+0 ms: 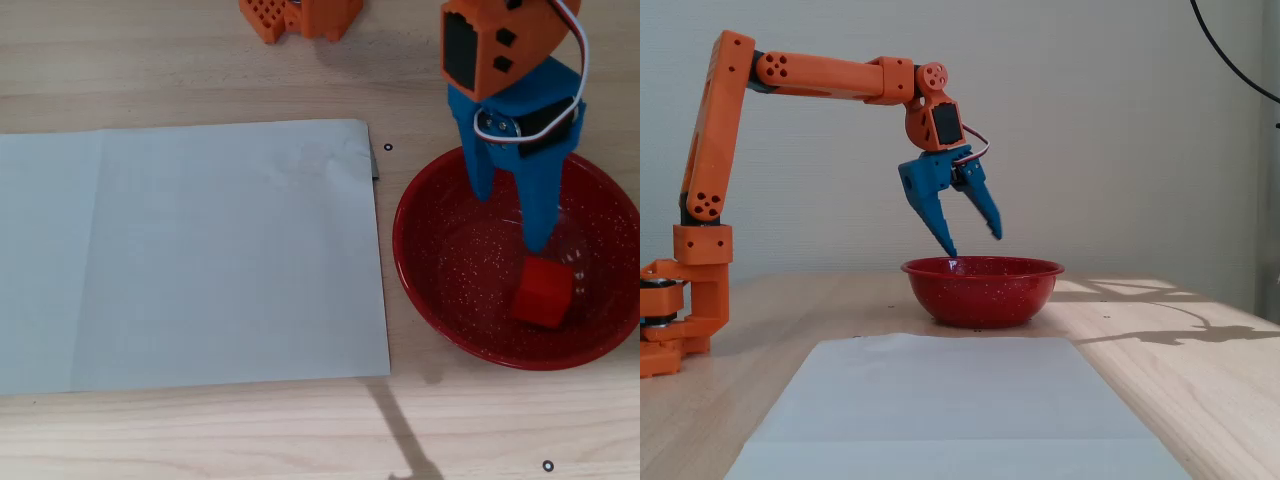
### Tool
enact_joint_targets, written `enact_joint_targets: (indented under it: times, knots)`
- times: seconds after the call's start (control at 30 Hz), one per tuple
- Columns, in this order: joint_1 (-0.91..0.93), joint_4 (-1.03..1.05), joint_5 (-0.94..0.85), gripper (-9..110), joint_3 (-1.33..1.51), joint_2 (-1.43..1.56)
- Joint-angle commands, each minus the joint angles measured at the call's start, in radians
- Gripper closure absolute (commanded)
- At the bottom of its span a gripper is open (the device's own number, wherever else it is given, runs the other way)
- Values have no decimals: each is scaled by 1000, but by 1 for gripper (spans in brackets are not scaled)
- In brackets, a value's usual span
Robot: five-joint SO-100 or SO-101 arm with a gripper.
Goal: Grasp the red cube and put it in the red bowl
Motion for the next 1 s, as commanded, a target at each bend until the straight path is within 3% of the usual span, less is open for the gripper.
enact_joint_targets:
  times: [0.0,0.23,0.63,0.97]
  knots:
    - [-3,74,-26,82,-156,156]
    - [-100,173,-2,100,-150,298]
    - [-331,210,34,101,161,686]
    - [-443,25,31,101,629,1058]
